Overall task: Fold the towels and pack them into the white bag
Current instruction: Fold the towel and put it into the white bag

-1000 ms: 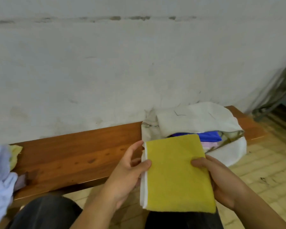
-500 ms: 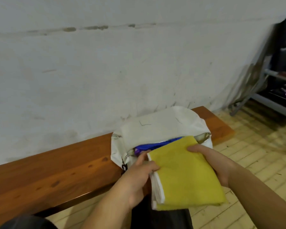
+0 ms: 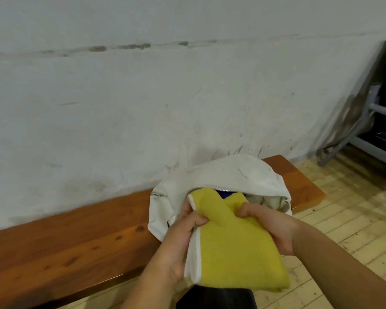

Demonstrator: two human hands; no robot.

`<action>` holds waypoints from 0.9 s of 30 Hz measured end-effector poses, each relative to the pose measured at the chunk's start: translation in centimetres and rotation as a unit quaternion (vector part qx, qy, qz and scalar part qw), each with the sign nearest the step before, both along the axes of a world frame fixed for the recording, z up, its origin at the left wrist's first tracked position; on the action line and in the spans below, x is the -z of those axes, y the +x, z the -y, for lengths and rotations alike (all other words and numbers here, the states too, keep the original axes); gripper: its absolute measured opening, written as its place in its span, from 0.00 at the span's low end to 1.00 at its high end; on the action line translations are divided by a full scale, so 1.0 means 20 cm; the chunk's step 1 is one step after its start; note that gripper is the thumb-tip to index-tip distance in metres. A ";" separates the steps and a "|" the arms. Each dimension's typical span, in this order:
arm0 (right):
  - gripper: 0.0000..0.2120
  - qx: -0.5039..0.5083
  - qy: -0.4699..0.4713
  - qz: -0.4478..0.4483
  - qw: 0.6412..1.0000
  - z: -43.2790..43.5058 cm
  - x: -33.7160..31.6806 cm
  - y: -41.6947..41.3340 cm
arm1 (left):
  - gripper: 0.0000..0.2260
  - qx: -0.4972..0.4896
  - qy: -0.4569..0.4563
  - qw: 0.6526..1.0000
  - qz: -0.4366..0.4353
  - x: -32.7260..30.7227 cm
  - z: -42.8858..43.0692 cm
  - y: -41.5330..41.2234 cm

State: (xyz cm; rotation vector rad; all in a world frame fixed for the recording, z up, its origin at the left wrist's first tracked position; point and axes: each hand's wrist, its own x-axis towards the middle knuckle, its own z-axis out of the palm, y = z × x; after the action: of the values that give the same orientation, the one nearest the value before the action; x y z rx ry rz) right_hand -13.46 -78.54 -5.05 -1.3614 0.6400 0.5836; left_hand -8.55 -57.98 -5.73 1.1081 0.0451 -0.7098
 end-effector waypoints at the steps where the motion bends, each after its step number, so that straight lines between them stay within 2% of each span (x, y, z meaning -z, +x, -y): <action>1: 0.27 0.001 -0.002 0.004 1.000 0.00 0.02 0.04 | 0.29 -0.026 -0.003 1.000 0.003 0.00 0.02 0.04; 2: 0.23 -0.004 -0.015 0.011 1.000 -0.01 0.01 0.05 | 0.30 -0.042 -0.012 0.999 -0.003 0.00 0.04 0.06; 4: 0.23 -0.015 -0.045 0.031 0.998 -0.03 -0.01 0.15 | 0.35 -0.063 -0.012 0.998 -0.004 0.00 0.03 0.06; 7: 0.22 -0.028 -0.117 0.114 0.986 -0.03 -0.07 0.27 | 0.23 -0.031 -0.022 0.999 -0.022 0.00 -0.02 0.00; 10: 0.20 -0.022 -0.159 0.169 0.973 0.00 -0.12 0.36 | 0.21 -0.041 0.036 0.998 -0.005 0.05 -0.02 0.02; 12: 0.25 -0.020 -0.228 0.177 0.957 0.03 -0.07 0.41 | 0.19 -0.043 0.089 0.995 0.017 0.06 0.01 0.04; 14: 0.37 -0.027 -0.290 0.178 0.940 0.05 -0.01 0.43 | 0.19 -0.028 0.135 0.990 0.027 0.06 0.06 0.07; 16: 0.41 -0.026 -0.314 0.180 0.932 0.07 0.04 0.43 | 0.20 -0.004 0.177 0.982 0.061 0.04 0.10 0.10; 20: 0.36 -0.006 -0.390 0.189 0.901 0.10 0.09 0.45 | 0.30 0.049 0.278 0.946 0.157 -0.02 0.21 0.19; 22: 0.30 0.014 -0.420 0.221 0.880 0.09 0.07 0.45 | 0.36 0.108 0.330 0.923 0.167 -0.02 0.26 0.26; 25: 0.22 0.063 -0.434 0.259 0.860 0.08 0.04 0.45 | 0.35 0.138 0.390 0.898 0.152 -0.04 0.31 0.35; 27: 0.20 0.083 -0.443 0.271 0.850 0.06 0.05 0.46 | 0.31 0.101 0.417 0.885 0.180 -0.03 0.31 0.39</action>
State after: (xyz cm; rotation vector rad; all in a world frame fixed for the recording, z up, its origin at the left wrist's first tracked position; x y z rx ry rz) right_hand -4.18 -79.82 -5.95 -2.1865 0.5577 -0.3209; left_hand -0.72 -64.22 -5.19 2.0878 -0.0940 -0.6667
